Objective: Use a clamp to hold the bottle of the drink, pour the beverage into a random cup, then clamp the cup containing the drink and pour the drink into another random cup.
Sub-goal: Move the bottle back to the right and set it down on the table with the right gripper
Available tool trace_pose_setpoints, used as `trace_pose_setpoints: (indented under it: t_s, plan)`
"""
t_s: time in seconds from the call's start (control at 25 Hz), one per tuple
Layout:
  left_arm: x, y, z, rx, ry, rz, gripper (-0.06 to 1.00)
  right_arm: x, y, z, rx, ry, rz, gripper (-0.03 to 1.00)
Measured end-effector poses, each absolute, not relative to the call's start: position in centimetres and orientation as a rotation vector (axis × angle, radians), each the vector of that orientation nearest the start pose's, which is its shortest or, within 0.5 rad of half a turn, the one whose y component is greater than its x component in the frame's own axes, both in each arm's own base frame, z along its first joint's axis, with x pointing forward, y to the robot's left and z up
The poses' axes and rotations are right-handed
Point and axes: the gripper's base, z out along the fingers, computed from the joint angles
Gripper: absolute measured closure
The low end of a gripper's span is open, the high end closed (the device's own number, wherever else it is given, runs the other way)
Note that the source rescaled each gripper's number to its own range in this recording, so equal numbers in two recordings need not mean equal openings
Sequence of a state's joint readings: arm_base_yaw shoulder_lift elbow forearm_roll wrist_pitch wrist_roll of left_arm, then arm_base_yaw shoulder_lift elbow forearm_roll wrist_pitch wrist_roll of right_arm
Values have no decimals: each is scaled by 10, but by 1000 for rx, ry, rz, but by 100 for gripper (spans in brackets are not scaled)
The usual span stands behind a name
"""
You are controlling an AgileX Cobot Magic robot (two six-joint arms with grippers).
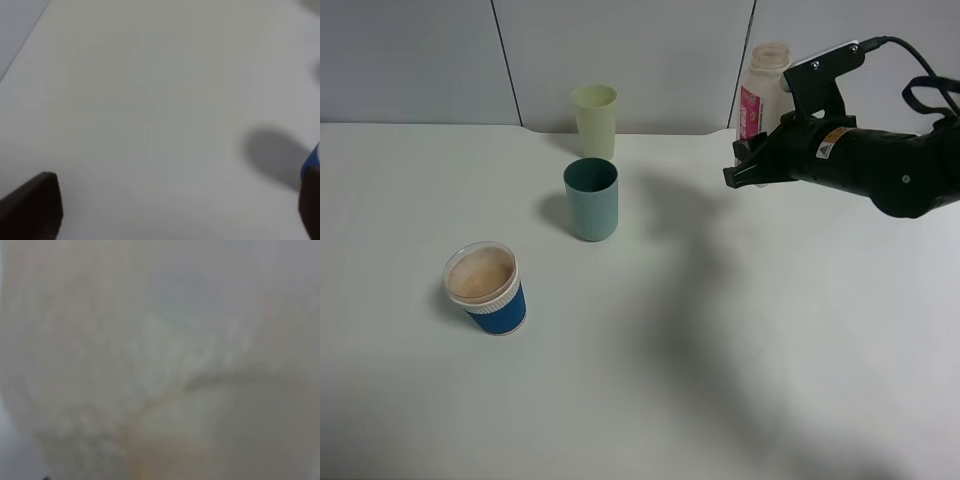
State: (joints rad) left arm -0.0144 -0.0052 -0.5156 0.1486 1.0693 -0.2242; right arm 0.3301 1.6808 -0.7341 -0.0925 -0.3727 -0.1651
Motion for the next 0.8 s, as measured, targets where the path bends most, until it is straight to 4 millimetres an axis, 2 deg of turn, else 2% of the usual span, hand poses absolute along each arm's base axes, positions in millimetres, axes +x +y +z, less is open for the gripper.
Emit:
trace_pose_setpoints:
  t_s: [0.12, 0.36, 0.64, 0.72, 0.8]
  plan:
    - [-8, 12, 282, -221, 2011, 27, 6, 310, 103, 167, -524, 1902, 47, 97]
    - [-8, 12, 282, -221, 2011, 27, 6, 317, 96, 144, -490, 1811, -75, 97]
    - [-8, 12, 282, -221, 2011, 27, 6, 321, 96, 130, -462, 1759, -92, 97]
    - [-8, 12, 282, -221, 2011, 27, 6, 322, 95, 118, -430, 1775, -71, 97]
    - [-8, 12, 282, -221, 2011, 27, 6, 322, 95, 114, -421, 1778, -68, 97]
